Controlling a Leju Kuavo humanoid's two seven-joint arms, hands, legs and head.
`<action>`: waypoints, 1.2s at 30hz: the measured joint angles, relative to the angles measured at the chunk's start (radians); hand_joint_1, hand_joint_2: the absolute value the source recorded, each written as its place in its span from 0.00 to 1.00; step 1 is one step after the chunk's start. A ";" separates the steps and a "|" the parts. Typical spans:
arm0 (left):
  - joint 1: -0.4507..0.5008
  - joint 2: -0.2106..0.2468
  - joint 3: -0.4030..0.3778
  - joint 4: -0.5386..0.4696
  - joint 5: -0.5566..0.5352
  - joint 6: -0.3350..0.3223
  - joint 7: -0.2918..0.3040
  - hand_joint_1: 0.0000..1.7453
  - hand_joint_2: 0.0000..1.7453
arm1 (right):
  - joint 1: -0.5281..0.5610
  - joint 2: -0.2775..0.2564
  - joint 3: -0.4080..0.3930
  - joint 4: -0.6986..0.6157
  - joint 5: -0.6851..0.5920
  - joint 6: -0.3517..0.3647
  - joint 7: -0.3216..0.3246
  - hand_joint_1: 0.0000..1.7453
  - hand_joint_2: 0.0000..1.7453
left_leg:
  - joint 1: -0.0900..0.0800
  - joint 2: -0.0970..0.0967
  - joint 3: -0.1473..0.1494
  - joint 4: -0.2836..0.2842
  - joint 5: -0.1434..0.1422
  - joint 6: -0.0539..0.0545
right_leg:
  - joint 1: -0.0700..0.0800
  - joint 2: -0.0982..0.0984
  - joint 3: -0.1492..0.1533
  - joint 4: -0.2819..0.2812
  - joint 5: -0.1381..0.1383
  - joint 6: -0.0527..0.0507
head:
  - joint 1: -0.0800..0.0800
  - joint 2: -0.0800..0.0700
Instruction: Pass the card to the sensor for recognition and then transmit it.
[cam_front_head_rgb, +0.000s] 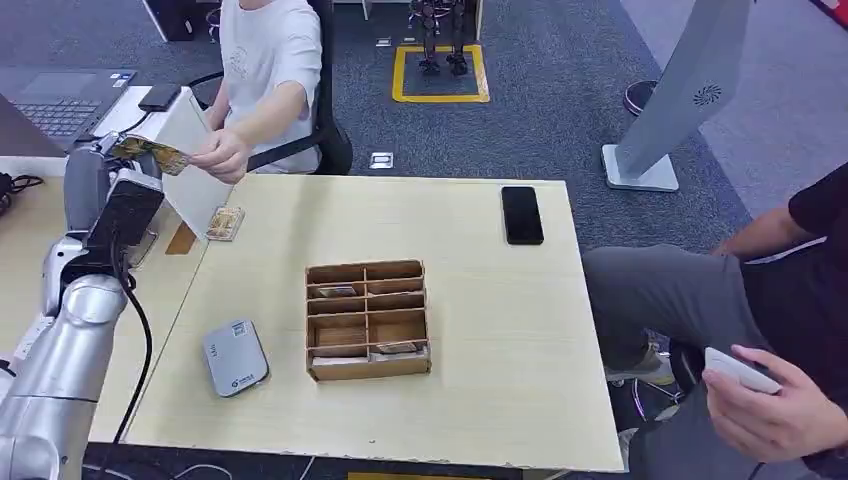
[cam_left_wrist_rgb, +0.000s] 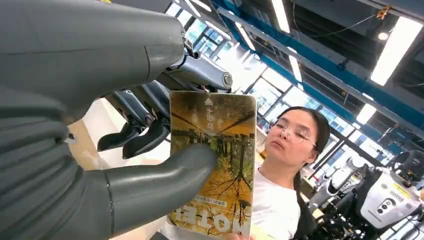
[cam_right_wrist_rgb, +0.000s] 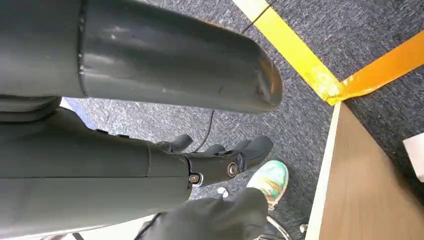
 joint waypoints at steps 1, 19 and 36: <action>0.000 0.000 0.000 0.000 0.000 0.000 0.000 1.00 1.00 | 0.000 0.000 0.000 0.000 0.000 0.000 0.000 0.00 0.00 | 0.000 0.000 0.000 0.000 0.000 0.000 | 0.000 0.000 0.000 0.000 0.000 0.000 | 0.000 0.000; 0.006 0.000 0.000 -0.001 -0.006 0.000 0.000 1.00 1.00 | 0.000 -0.002 0.000 0.004 -0.002 -0.008 -0.003 0.00 0.00 | 0.000 0.000 0.000 0.000 0.000 0.000 | 0.000 0.000 0.000 0.000 0.000 0.000 | 0.000 0.000; 0.010 0.010 0.000 -0.005 -0.007 0.018 -0.023 0.00 1.00 | -0.001 -0.005 0.008 0.018 -0.010 -0.016 -0.007 0.00 0.00 | 0.000 0.000 0.000 0.000 0.000 0.000 | 0.000 0.000 0.000 0.000 0.000 0.000 | 0.000 0.000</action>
